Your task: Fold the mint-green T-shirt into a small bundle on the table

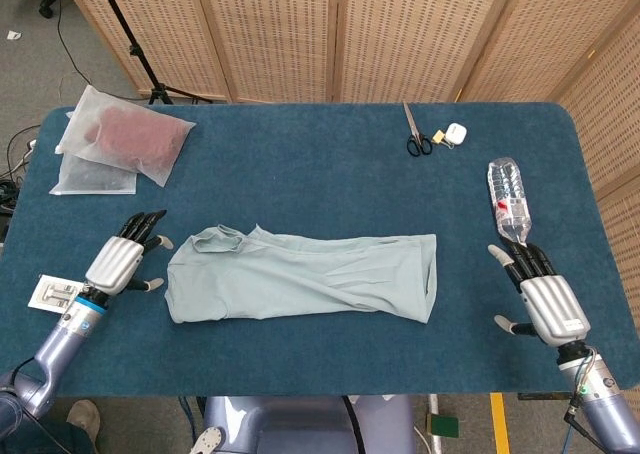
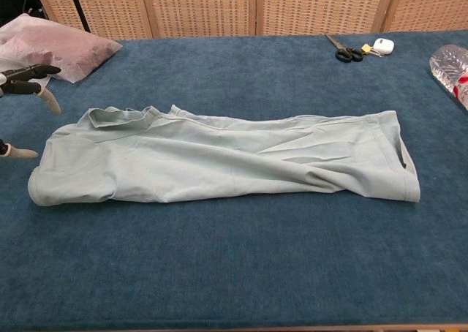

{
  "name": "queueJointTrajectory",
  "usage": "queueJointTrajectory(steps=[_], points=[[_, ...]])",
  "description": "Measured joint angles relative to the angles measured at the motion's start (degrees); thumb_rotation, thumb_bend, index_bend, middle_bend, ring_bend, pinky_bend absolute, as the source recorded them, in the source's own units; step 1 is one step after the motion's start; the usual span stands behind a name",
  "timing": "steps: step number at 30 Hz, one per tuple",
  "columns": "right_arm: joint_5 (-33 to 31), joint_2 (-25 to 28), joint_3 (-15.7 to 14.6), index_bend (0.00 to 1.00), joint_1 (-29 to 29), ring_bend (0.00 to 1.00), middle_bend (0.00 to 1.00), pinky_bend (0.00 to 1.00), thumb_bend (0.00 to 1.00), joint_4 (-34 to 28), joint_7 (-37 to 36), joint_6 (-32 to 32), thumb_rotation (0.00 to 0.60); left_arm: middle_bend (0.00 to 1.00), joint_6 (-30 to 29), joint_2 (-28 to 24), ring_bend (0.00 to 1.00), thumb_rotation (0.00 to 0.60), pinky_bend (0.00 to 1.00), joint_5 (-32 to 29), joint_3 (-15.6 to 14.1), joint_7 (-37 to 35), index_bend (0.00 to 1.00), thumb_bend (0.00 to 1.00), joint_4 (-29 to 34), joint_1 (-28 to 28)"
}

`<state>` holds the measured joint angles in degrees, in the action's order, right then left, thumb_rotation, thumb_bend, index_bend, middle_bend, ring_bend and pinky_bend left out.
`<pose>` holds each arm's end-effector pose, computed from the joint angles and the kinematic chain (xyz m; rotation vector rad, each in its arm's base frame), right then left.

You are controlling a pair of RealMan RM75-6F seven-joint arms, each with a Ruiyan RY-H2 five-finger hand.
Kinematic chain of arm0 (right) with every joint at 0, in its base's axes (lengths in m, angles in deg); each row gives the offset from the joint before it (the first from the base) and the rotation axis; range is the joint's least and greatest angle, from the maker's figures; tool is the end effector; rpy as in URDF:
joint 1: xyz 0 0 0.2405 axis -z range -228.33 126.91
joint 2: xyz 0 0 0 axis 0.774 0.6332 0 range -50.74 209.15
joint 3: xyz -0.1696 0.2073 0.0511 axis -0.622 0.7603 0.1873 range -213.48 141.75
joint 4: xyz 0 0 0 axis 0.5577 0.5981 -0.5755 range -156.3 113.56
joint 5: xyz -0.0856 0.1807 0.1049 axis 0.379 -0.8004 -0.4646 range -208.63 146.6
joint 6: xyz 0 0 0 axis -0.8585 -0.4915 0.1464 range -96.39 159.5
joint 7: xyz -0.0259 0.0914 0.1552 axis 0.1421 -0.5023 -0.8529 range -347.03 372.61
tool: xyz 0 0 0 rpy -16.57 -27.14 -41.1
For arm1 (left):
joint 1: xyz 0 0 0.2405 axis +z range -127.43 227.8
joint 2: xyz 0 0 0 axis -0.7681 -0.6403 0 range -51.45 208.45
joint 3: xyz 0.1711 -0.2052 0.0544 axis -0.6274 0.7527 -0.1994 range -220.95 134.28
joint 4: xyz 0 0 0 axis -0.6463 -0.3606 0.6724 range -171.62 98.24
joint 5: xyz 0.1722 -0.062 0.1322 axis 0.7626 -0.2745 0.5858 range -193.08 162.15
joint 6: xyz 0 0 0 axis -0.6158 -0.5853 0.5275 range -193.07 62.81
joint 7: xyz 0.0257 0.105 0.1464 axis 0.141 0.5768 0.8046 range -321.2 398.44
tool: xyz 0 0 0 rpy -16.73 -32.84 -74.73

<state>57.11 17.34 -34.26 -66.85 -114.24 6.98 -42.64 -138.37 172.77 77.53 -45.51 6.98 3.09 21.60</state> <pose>-0.2957 -0.2757 0.1269 1.6238 -0.9682 0.9664 -0.3285 0.3691 0.0137 -1.7727 -0.9271 -1.0884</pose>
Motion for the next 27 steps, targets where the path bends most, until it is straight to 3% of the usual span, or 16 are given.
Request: queueJointTrajectory(steps=[12, 27], points=[[0.21, 0.09, 0.16, 0.0, 0.24, 0.0, 0.0, 0.0, 0.0, -0.06, -0.24, -0.25, 0.6, 0.0, 0.7, 2.41, 0.0, 0.6, 0.0, 0.71, -0.76, -0.11, 0.5, 0.13, -3.87, -0.71], [0.34, 0.13, 0.3, 0.0, 0.34, 0.0, 0.0, 0.0, 0.03, -0.04, -0.34, -0.17, 0.6, 0.0, 3.12, 5.61, 0.0, 0.6, 0.0, 0.1, 0.15, 1.65, 0.51, 0.16, -5.52, -3.34]])
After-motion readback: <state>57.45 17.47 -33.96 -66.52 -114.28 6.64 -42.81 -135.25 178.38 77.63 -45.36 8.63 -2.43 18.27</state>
